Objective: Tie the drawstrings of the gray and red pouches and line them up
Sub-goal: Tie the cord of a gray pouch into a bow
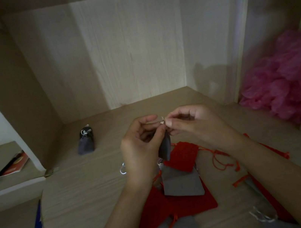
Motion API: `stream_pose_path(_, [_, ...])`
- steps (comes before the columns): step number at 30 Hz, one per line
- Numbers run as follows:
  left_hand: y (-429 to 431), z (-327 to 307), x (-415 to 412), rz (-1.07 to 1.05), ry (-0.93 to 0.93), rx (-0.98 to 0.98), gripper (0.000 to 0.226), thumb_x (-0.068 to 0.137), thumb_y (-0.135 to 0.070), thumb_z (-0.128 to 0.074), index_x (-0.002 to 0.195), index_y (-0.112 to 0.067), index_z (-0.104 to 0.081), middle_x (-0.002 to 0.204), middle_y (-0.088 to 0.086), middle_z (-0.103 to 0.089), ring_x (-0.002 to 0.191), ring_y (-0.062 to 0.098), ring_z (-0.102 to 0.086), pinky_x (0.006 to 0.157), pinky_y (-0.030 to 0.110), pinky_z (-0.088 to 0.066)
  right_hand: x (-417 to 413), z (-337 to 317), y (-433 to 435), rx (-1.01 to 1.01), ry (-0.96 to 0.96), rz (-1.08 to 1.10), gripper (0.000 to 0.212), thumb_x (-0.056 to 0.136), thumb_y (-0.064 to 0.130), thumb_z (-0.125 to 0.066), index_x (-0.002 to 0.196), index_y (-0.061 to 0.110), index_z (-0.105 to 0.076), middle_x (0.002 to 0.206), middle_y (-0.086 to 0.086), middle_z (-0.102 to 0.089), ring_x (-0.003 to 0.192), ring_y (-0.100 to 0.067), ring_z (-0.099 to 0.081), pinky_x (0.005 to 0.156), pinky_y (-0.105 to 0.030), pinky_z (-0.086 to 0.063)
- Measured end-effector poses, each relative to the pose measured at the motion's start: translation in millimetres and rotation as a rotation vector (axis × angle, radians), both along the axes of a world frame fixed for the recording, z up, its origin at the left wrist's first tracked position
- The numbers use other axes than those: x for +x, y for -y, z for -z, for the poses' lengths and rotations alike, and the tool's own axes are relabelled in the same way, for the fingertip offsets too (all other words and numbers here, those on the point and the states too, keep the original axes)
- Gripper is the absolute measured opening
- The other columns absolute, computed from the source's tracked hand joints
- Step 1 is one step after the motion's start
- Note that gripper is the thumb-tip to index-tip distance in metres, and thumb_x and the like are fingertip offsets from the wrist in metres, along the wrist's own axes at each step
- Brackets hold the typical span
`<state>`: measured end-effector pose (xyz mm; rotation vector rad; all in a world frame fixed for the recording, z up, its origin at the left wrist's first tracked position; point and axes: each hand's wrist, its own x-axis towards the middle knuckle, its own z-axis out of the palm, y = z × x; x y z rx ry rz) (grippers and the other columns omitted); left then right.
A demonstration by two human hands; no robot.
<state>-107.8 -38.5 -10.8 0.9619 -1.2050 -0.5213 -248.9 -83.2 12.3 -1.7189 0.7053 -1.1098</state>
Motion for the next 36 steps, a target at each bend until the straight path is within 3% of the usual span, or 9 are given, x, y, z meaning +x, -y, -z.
stream_pose_path(5, [-1.5,3.6,-1.9,-0.097,0.186,-0.065,0.030,0.076,-0.005,-0.074,0.103,-0.013,-0.062,0.087,-0.004,-0.072,0.082,0.007,-0.070,0.078,0.027,-0.056,1.8,-0.8,-3.8,0.009,0.045,0.087,0.014,0.073,0.008,-0.077,0.086,0.012,-0.074,0.080,-0.006,-0.074,0.075,-0.016,-0.071,0.069,-0.022,-0.055])
stream_pose_path(10, [-3.7,3.1,-4.4,0.022,0.216,-0.018,0.040,0.072,-0.004,-0.077,0.107,-0.018,-0.062,0.099,-0.005,-0.071,0.096,0.004,-0.067,0.088,0.025,-0.053,0.8,-1.3,0.5,-0.014,0.035,0.195,0.022,0.077,-0.004,-0.070,0.076,0.018,-0.072,0.077,-0.001,-0.074,0.072,-0.011,-0.069,0.067,-0.019,-0.053])
stream_pose_path(13, [-2.6,2.6,-3.6,0.088,0.093,0.051,0.044,0.074,-0.010,-0.078,0.112,-0.021,-0.060,0.106,0.000,-0.070,0.101,0.010,-0.066,0.087,0.031,-0.053,1.3,-1.6,0.4,-0.002,0.058,0.196,0.018,0.078,-0.005,-0.068,0.076,0.013,-0.070,0.078,-0.004,-0.073,0.071,-0.011,-0.068,0.067,-0.018,-0.054])
stream_pose_path(16, [3.1,-0.8,3.1,0.157,-0.043,0.197,0.046,0.076,-0.017,-0.075,0.119,-0.016,-0.057,0.116,0.006,-0.064,0.101,0.013,-0.066,0.077,0.023,-0.054,0.3,-3.4,-0.8,0.023,0.082,0.153,0.013,0.080,-0.006,-0.066,0.081,0.007,-0.069,0.080,-0.005,-0.072,0.070,-0.009,-0.068,0.065,-0.016,-0.053])
stream_pose_path(20, [5.7,-2.7,6.7,0.309,-0.099,0.356,0.028,0.084,-0.005,-0.063,0.111,0.003,-0.063,0.092,0.008,-0.070,0.078,0.009,-0.066,0.065,0.016,-0.052,-4.0,-6.0,0.3,0.005,0.051,0.133,0.016,0.083,-0.004,-0.065,0.086,0.011,-0.069,0.083,-0.005,-0.073,0.075,-0.010,-0.068,0.070,-0.019,-0.054])
stream_pose_path(23, [6.0,-1.2,9.2,0.367,-0.137,0.382,0.017,0.083,-0.002,-0.062,0.098,0.006,-0.066,0.075,0.004,-0.071,0.065,0.008,-0.065,0.057,0.016,-0.051,-5.3,-6.9,-0.7,0.008,0.018,0.099,0.019,0.085,-0.001,-0.063,0.096,0.013,-0.068,0.088,-0.005,-0.073,0.084,-0.013,-0.069,0.078,-0.023,-0.055])
stream_pose_path(27, [8.2,-2.5,12.3,0.351,-0.214,0.408,0.018,0.081,-0.002,-0.064,0.097,0.006,-0.065,0.077,0.010,-0.068,0.062,0.012,-0.064,0.056,0.021,-0.051,-8.1,-12.3,-1.7,0.113,0.096,0.058,0.020,0.092,0.003,-0.055,0.106,0.011,-0.066,0.103,-0.010,-0.071,0.094,-0.017,-0.069,0.079,-0.024,-0.056])
stream_pose_path(30, [8.5,-3.1,12.2,0.322,-0.180,0.388,0.006,0.081,-0.001,-0.064,0.086,0.001,-0.062,0.070,0.006,-0.062,0.057,0.009,-0.059,0.051,0.018,-0.047,-10.7,-14.1,-0.3,0.116,0.049,0.057,0.022,0.095,0.007,-0.052,0.111,0.012,-0.065,0.108,-0.007,-0.070,0.098,-0.015,-0.068,0.084,-0.024,-0.055])
stream_pose_path(36, [7.9,-5.0,12.6,0.301,-0.150,0.346,0.008,0.080,0.002,-0.065,0.085,-0.002,-0.060,0.075,0.011,-0.063,0.063,0.012,-0.060,0.056,0.019,-0.048,-11.0,-13.2,-3.1,0.016,-0.081,-0.011,0.030,0.082,0.011,-0.069,0.111,0.018,-0.067,0.103,-0.001,-0.071,0.092,-0.006,-0.067,0.080,-0.018,-0.053])
